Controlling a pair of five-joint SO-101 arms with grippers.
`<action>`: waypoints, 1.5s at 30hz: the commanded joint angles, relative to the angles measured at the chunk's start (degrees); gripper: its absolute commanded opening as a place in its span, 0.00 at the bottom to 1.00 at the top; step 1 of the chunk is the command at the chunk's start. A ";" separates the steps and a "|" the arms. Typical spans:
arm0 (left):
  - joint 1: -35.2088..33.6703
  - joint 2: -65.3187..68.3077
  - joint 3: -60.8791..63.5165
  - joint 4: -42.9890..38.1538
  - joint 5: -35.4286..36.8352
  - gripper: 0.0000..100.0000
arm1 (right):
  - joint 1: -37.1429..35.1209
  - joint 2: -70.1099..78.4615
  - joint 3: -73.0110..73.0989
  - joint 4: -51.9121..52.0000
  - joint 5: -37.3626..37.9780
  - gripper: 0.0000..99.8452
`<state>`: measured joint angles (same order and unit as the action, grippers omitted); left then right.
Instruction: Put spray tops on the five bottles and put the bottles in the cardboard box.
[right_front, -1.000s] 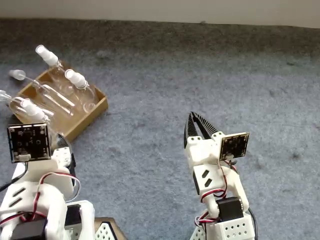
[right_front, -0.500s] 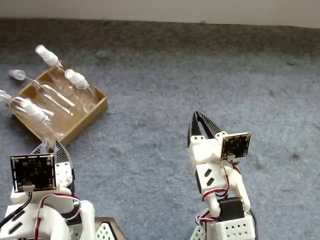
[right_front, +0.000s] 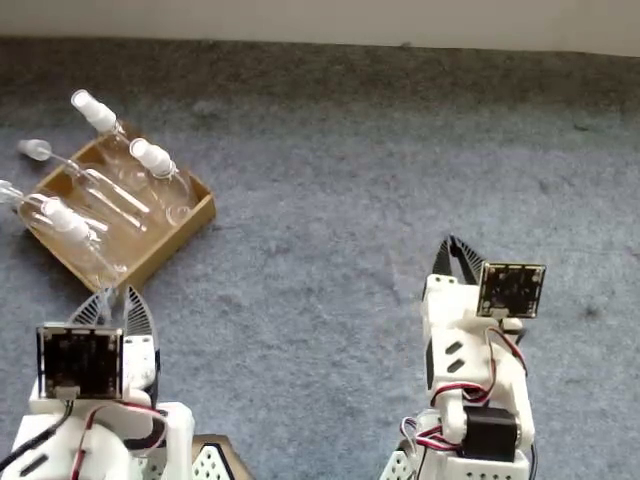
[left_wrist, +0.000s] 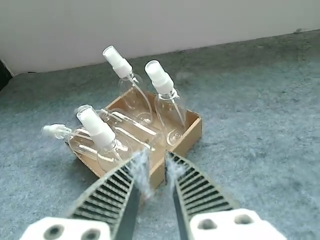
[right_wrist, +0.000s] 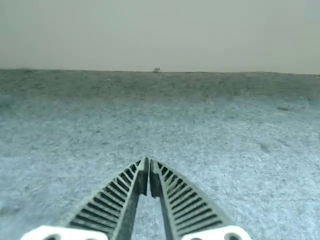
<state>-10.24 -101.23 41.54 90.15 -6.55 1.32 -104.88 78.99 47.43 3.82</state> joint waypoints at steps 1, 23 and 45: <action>0.84 -4.26 -3.21 0.35 -0.70 0.00 | 0.75 -0.48 -6.29 2.42 0.53 0.01; 6.99 -2.68 20.09 -12.48 -13.19 0.00 | 2.86 -0.48 10.95 2.68 0.26 0.01; 2.33 -2.68 45.23 -22.24 -2.20 0.01 | 2.68 -0.40 24.92 15.69 0.53 0.01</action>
<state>-6.73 -103.96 84.62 71.08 -9.54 3.69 -104.79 95.60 60.53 3.82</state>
